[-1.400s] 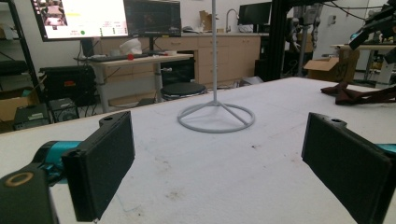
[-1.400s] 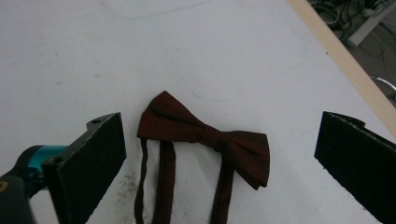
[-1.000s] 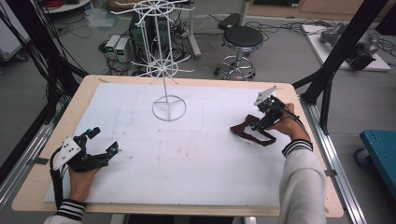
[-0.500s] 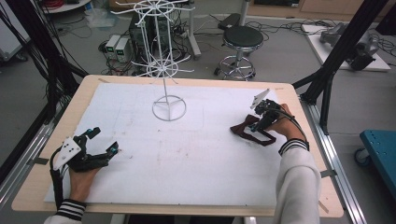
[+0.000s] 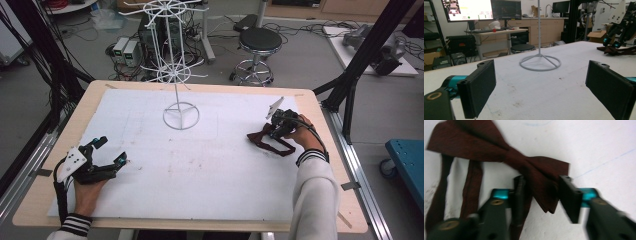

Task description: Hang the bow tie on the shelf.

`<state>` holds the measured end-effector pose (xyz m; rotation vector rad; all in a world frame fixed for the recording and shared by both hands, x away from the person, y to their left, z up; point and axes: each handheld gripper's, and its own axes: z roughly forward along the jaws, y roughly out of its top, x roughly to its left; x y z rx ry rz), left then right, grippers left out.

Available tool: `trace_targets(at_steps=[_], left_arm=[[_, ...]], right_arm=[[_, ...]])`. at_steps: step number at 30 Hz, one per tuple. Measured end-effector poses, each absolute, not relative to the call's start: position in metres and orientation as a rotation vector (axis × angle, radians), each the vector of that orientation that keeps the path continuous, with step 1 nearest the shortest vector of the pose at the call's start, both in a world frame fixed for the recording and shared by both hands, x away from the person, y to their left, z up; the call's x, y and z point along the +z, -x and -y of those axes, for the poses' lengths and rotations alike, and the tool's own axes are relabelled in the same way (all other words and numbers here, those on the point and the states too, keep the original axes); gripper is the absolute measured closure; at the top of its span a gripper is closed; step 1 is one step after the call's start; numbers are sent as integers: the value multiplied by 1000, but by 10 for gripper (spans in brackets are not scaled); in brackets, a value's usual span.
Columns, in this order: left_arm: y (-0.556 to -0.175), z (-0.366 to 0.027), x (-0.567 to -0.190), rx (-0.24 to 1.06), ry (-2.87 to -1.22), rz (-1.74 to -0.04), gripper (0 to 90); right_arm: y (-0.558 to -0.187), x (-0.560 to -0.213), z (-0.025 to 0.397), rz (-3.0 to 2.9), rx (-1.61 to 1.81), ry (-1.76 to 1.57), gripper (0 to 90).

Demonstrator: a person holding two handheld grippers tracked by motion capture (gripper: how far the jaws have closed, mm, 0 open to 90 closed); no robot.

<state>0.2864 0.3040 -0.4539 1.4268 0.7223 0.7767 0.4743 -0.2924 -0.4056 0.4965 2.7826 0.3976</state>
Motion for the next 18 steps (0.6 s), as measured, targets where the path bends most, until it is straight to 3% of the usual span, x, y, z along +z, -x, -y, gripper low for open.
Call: trace_targets(at_steps=[2, 3, 6, 18], left_arm=[[-286, -304, -454, 778, -1430, -721, 98], [-286, -304, -454, 777, -1426, -723, 98], [-286, -304, -454, 777, -1426, -723, 98], [-286, -304, -454, 780, -1432, -720, 98]], right_arm=[[-474, -406, 291, -2799, 384, -476, 700], [-473, -406, 288, -2808, 355, -434, 784], [-474, -404, 288, -2812, 386, -458, 826], [-469, -396, 291, -2822, 457, -500, 843]])
